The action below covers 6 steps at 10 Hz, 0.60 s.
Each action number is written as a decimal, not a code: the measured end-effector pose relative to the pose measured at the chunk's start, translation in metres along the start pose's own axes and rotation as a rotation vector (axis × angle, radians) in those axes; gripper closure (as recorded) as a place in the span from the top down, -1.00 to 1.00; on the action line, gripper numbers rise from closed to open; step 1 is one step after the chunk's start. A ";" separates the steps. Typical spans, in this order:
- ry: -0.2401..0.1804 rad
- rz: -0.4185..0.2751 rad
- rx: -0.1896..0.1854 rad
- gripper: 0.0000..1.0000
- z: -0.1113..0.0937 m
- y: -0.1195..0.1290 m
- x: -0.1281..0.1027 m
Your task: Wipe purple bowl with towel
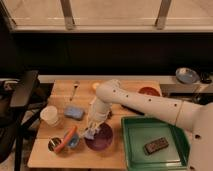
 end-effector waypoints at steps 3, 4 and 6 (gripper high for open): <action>-0.034 -0.009 -0.015 -1.00 0.014 0.026 -0.025; -0.038 0.007 -0.019 -1.00 0.014 0.037 -0.024; -0.033 0.053 -0.029 -1.00 0.008 0.061 -0.013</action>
